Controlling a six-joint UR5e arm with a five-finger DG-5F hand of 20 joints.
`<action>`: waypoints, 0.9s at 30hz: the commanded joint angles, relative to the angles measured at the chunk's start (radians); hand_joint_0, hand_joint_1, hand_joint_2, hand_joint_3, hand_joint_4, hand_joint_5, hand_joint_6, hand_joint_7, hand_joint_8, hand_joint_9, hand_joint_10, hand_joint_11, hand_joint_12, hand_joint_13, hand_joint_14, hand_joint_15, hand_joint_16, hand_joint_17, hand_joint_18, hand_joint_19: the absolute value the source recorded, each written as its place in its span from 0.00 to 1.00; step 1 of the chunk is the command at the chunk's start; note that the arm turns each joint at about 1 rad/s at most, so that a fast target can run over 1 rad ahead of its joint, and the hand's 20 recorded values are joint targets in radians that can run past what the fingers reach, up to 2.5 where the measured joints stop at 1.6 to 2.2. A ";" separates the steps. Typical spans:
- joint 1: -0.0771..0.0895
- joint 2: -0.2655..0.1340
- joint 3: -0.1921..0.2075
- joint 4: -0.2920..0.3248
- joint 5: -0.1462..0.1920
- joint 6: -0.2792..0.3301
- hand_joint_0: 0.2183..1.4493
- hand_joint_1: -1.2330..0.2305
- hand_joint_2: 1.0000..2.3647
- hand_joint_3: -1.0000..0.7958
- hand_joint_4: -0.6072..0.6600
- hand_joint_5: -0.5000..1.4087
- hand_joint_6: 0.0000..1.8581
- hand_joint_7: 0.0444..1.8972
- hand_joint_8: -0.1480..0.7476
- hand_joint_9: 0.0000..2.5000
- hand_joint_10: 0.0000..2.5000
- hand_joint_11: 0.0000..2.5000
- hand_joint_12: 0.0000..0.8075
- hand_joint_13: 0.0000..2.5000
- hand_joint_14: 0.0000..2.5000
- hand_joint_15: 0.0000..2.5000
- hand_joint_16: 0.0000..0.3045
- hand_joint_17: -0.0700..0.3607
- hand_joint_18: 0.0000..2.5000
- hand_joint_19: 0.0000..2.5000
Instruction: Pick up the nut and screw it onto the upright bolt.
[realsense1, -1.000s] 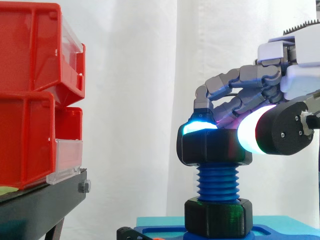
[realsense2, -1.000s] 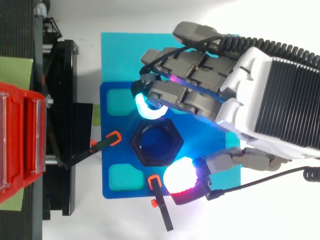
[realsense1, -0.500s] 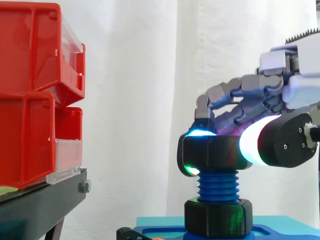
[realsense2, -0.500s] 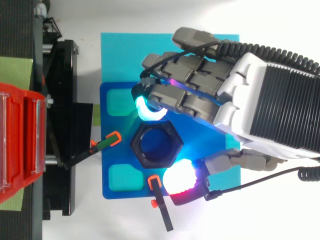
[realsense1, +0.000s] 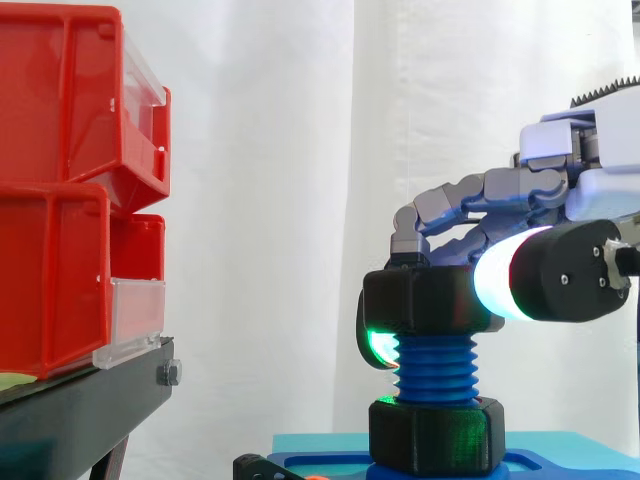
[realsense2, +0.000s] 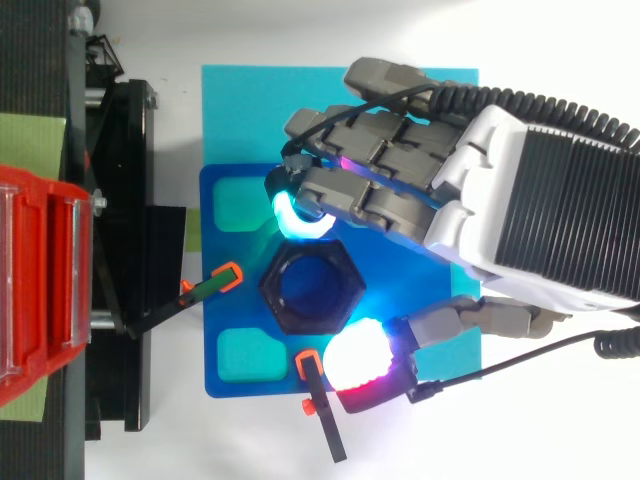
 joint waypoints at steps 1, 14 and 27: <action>-0.001 0.000 0.000 -0.001 -0.003 0.000 0.17 0.60 0.00 0.28 0.71 0.17 0.27 0.54 0.48 0.19 0.00 0.00 0.41 0.21 0.00 0.00 0.15 0.40 0.13 0.01; -0.001 0.002 0.000 -0.011 -0.003 0.000 0.16 0.70 0.00 0.28 0.63 0.16 0.27 0.35 0.44 0.18 0.00 0.00 0.41 0.18 0.00 0.00 0.15 0.41 0.08 0.00; -0.004 0.002 0.000 -0.013 -0.005 0.000 0.17 0.76 0.00 0.28 0.61 0.15 0.27 0.28 0.42 0.16 0.00 0.00 0.40 0.15 0.00 0.00 0.15 0.40 0.04 0.00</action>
